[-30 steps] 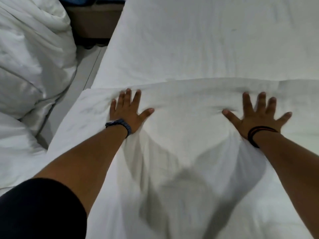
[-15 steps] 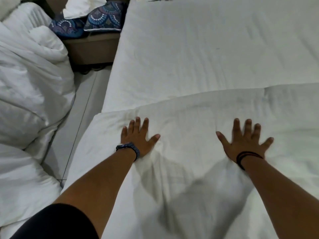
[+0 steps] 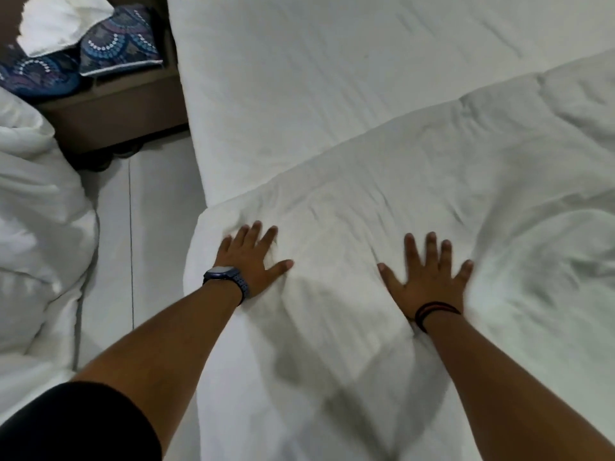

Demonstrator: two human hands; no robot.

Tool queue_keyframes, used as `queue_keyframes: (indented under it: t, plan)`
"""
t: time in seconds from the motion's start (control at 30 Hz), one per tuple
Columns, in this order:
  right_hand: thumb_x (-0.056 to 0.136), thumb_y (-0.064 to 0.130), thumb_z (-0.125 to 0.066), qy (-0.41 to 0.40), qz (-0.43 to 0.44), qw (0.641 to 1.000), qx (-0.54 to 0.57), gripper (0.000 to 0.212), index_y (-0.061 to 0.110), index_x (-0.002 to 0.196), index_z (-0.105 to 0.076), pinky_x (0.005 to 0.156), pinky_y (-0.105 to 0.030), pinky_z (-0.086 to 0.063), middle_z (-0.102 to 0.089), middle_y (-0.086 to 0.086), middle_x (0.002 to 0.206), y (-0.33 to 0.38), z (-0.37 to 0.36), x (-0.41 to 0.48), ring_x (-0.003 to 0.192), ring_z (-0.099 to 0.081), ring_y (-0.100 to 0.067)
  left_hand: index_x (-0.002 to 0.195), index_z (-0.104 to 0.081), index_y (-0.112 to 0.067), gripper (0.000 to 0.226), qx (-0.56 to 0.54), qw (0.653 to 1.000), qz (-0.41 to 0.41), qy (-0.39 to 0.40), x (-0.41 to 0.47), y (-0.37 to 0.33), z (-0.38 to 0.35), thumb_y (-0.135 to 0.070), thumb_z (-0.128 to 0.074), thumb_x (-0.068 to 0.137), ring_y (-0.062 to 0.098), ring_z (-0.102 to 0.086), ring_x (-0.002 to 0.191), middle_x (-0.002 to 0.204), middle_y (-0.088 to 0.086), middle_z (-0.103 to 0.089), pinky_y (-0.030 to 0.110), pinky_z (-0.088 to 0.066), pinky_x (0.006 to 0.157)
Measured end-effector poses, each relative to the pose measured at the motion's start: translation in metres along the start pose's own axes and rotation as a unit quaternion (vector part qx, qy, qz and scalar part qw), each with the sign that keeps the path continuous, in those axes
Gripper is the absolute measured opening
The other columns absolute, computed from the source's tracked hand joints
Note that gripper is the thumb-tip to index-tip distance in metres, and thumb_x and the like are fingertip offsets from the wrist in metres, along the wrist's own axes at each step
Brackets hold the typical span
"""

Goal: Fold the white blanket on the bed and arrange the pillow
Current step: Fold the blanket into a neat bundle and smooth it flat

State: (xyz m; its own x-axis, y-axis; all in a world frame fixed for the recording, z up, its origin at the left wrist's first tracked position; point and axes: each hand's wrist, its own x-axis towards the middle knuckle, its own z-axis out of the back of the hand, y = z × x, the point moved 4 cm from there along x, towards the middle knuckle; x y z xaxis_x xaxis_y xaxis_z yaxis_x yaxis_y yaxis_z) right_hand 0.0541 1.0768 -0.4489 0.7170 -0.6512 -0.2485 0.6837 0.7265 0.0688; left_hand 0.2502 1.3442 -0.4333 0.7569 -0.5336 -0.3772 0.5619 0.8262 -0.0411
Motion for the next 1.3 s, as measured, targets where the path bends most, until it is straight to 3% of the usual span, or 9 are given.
queue_keyframes:
  t: [0.17,0.37,0.67,0.87,0.93,1.03,1.17,1.23,1.3]
  plan:
    - [0.071,0.089,-0.001,0.009,-0.011,1.000,0.023,0.091,0.040,0.148,0.007,0.113,-0.054,0.013,0.010,0.001,0.160,-0.019,-0.006,-0.059,0.146,0.012,-0.020,0.151,0.009,-0.038,0.093,0.023,0.999,-0.004,0.034,-0.030,0.007,-0.005,-0.087,-0.018,0.076,0.021,0.003,0.150,0.163,-0.002,0.008,0.047,-0.006,0.119]
    - [0.068,0.091,-0.004,-0.017,-0.163,0.986,0.040,0.095,0.041,0.148,0.007,0.109,-0.060,0.014,0.011,0.003,0.160,-0.042,-0.020,-0.142,0.145,0.017,-0.022,0.151,-0.006,-0.039,0.098,0.046,0.998,-0.023,0.038,-0.023,0.025,0.012,-0.090,-0.027,0.070,0.024,-0.012,0.148,0.163,-0.002,-0.007,0.051,-0.019,0.117]
    - [0.064,0.093,0.001,-0.035,-0.399,0.913,0.078,0.099,0.041,0.147,0.013,0.109,-0.063,0.013,0.014,0.004,0.159,-0.030,-0.036,-0.193,0.145,0.017,-0.021,0.148,0.007,-0.048,0.125,-0.018,0.999,-0.023,0.016,0.025,0.055,0.003,-0.107,-0.019,0.041,0.025,0.002,0.149,0.163,-0.003,0.005,0.060,-0.017,0.113]
    - [0.072,0.088,-0.010,-0.051,-0.466,0.875,0.119,0.093,0.038,0.148,0.007,0.113,-0.050,0.012,0.012,-0.002,0.160,-0.010,-0.045,-0.230,0.145,0.015,-0.023,0.146,0.013,-0.048,0.134,-0.046,0.999,-0.019,-0.017,0.033,0.056,0.002,-0.108,-0.026,0.033,0.024,0.008,0.149,0.162,-0.004,0.010,0.068,-0.012,0.111]
    - [0.077,0.083,-0.016,-0.111,-0.514,0.839,0.139,0.089,0.034,0.150,-0.003,0.116,-0.049,0.006,0.005,-0.009,0.160,-0.016,-0.038,-0.245,0.146,0.010,-0.026,0.147,0.009,-0.047,0.136,-0.052,0.998,-0.020,-0.031,0.032,0.054,0.002,-0.108,-0.027,0.031,0.026,0.006,0.148,0.162,-0.003,0.006,0.069,-0.014,0.110]
    - [0.082,0.077,-0.020,-0.143,-0.640,0.740,0.151,0.085,0.030,0.151,-0.005,0.111,-0.065,-0.001,-0.004,-0.013,0.159,-0.049,-0.029,-0.276,0.146,0.003,-0.031,0.148,0.004,-0.043,0.141,-0.057,0.997,-0.026,-0.037,0.034,0.051,0.004,-0.108,-0.028,0.026,0.031,0.000,0.147,0.161,0.003,-0.001,0.069,-0.017,0.110]
    - [0.086,0.071,-0.031,-0.128,-0.666,0.618,0.398,0.085,0.021,0.151,-0.008,0.111,-0.056,-0.020,-0.028,-0.021,0.151,-0.092,-0.039,-0.300,0.135,-0.030,-0.042,0.147,0.001,-0.042,0.142,-0.065,0.997,-0.033,-0.030,0.041,0.053,0.002,-0.107,-0.033,0.025,0.038,-0.005,0.146,0.160,0.006,-0.002,0.067,-0.023,0.110]
    - [0.090,0.065,-0.031,-0.127,-0.636,0.633,0.423,0.074,0.016,0.146,-0.027,0.106,-0.049,-0.033,-0.040,-0.021,0.144,-0.096,-0.042,-0.302,0.128,-0.041,-0.040,0.145,0.004,-0.046,0.143,-0.087,0.996,-0.035,-0.016,0.044,0.053,-0.002,-0.106,-0.038,0.023,0.040,-0.007,0.146,0.160,0.003,0.000,0.070,-0.027,0.106]
    - [0.095,0.057,-0.026,-0.158,-0.636,0.672,0.346,0.057,0.015,0.131,-0.042,0.095,-0.049,-0.041,-0.052,-0.022,0.128,-0.091,-0.040,-0.309,0.113,-0.050,-0.040,0.144,0.006,-0.048,0.143,-0.099,0.994,-0.036,-0.009,0.046,0.053,-0.005,-0.105,-0.041,0.022,0.041,-0.008,0.145,0.160,0.002,-0.001,0.072,-0.030,0.103]
